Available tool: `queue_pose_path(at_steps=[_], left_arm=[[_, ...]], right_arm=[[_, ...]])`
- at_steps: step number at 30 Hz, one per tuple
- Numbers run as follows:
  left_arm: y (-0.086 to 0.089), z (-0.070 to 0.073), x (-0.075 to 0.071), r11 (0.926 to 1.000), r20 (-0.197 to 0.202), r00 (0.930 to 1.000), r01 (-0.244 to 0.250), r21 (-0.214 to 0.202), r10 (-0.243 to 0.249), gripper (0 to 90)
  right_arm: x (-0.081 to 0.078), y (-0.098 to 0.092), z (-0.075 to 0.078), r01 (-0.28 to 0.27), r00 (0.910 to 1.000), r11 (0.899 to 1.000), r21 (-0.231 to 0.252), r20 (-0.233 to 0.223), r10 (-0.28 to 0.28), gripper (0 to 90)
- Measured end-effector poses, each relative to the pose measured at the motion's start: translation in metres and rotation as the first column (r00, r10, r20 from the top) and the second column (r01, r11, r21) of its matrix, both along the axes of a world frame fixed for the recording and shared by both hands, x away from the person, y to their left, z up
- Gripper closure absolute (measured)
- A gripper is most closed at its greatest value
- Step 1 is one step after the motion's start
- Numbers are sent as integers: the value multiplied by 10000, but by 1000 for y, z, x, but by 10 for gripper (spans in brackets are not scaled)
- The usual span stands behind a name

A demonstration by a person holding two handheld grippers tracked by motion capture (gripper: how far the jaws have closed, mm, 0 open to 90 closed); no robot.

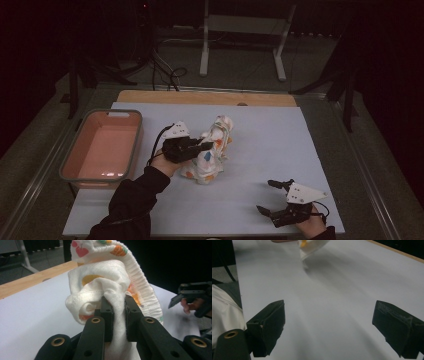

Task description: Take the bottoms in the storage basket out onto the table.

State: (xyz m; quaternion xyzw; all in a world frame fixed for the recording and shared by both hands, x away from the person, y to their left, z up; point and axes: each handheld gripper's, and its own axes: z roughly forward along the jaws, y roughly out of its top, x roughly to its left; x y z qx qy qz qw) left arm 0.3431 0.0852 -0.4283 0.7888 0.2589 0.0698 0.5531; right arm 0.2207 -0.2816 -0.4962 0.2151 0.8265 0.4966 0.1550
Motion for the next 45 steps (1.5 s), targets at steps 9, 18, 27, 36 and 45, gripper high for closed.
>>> queue_pose_path(at_steps=[9,18,27,36,45], left_arm=[[-7,-22,11,9998,-380,9991,-170,82,173,818],[-12,-37,20,9981,-556,9966,-601,100,606,816],[-24,-49,27,9967,-792,9938,-756,308,779,813],[-39,-59,32,9930,-1291,9852,-1068,503,1125,802],[-46,-67,36,9902,-1440,9823,-1080,881,1199,770]], right_arm=[[0,-1,0,36,10000,10000,65,-4,-36,111],[0,-1,0,91,9999,10000,27,-47,-90,112],[1,-1,-1,120,9999,9999,54,-67,-120,112],[1,-2,0,182,9998,9998,24,-30,-182,112],[1,-2,-1,226,9997,9997,15,-54,-226,112]])
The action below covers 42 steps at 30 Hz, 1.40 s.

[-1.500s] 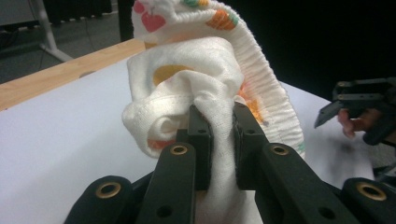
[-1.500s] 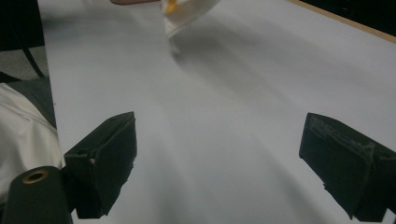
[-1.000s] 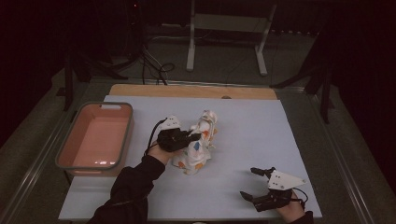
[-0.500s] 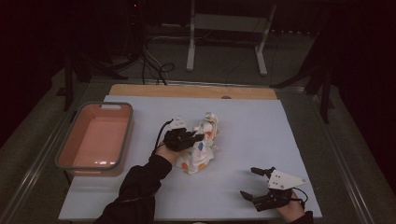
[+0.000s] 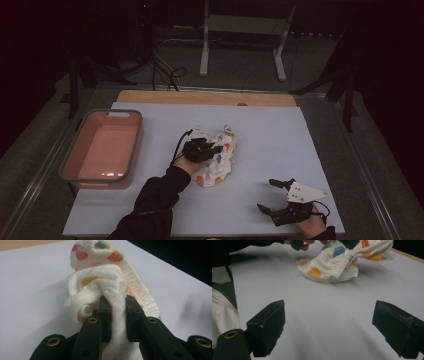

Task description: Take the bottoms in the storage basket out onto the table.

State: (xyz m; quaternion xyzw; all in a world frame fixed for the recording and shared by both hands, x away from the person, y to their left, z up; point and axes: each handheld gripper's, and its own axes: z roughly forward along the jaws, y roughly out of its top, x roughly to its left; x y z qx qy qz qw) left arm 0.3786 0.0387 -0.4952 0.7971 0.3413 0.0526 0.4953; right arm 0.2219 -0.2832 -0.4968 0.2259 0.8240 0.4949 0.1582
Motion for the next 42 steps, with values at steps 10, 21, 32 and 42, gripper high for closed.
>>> queue_pose_path(at_steps=[10,21,32,42], left_arm=[[4,12,1,9982,64,9994,-332,492,330,399],[10,33,-4,9956,287,9992,-304,884,280,5],[23,47,-13,9983,636,9979,106,574,-143,5],[35,49,-23,9980,737,9969,231,583,-274,5]], right_arm=[[0,0,0,33,10000,10000,-23,14,-33,112],[0,1,1,39,10000,10000,-80,60,-39,112],[0,1,1,73,10000,10000,-17,52,-73,112],[0,2,1,60,10000,10000,35,10,-60,112]])
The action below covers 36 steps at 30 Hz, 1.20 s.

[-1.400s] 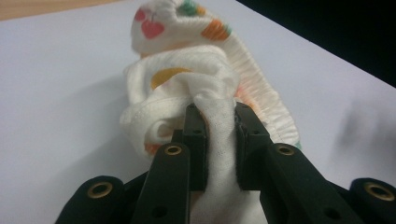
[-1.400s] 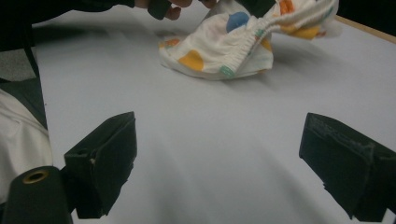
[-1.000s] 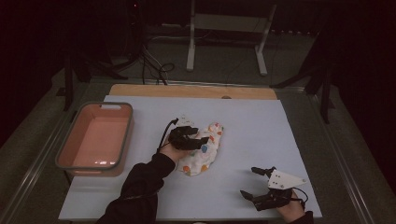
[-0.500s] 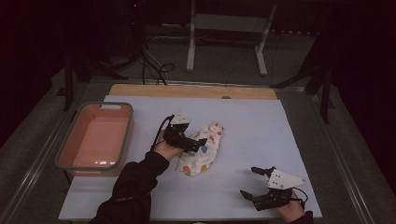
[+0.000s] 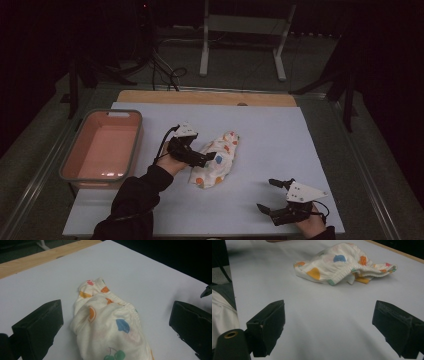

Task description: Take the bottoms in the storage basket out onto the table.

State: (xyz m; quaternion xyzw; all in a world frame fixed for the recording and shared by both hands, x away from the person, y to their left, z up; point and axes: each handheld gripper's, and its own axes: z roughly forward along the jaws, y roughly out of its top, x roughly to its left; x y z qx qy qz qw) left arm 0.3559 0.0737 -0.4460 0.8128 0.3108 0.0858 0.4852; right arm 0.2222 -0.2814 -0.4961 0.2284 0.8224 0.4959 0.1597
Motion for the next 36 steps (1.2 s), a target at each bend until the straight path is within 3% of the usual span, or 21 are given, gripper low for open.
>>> queue_pose_path(at_steps=[11,36], left_arm=[[12,-2,-12,9998,183,9997,146,95,-148,5],[52,-31,-49,9987,186,9996,202,477,-211,5]], right_arm=[[0,0,0,-13,10000,10000,-52,-20,13,112],[0,0,0,-25,10000,10000,-90,-43,25,112]])
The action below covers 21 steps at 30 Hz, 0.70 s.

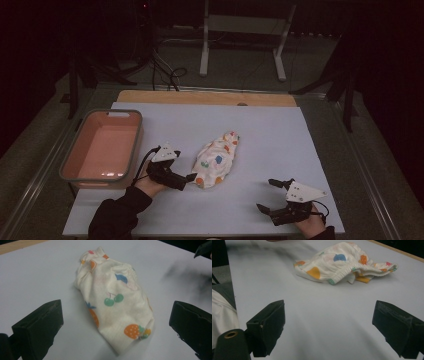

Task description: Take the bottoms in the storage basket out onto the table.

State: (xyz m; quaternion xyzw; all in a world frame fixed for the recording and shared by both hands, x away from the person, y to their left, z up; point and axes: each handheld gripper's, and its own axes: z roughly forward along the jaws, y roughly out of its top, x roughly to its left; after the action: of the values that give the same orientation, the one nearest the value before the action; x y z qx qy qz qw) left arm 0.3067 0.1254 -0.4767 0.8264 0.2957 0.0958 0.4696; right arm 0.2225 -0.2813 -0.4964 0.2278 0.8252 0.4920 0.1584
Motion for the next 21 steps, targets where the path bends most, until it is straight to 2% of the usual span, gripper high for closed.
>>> queue_pose_path(at_steps=[11,13,21], left_arm=[[11,-10,-21,9996,-120,9998,174,241,-171,5],[14,-13,-27,9990,-70,9998,193,403,-190,5],[21,-17,-38,9986,-2,9999,153,514,-153,5]], right_arm=[[0,1,0,35,10000,10000,2,3,-35,112],[0,1,0,35,10000,10000,-43,-10,-36,112],[-1,1,0,-24,10000,10000,-30,-22,24,112]])
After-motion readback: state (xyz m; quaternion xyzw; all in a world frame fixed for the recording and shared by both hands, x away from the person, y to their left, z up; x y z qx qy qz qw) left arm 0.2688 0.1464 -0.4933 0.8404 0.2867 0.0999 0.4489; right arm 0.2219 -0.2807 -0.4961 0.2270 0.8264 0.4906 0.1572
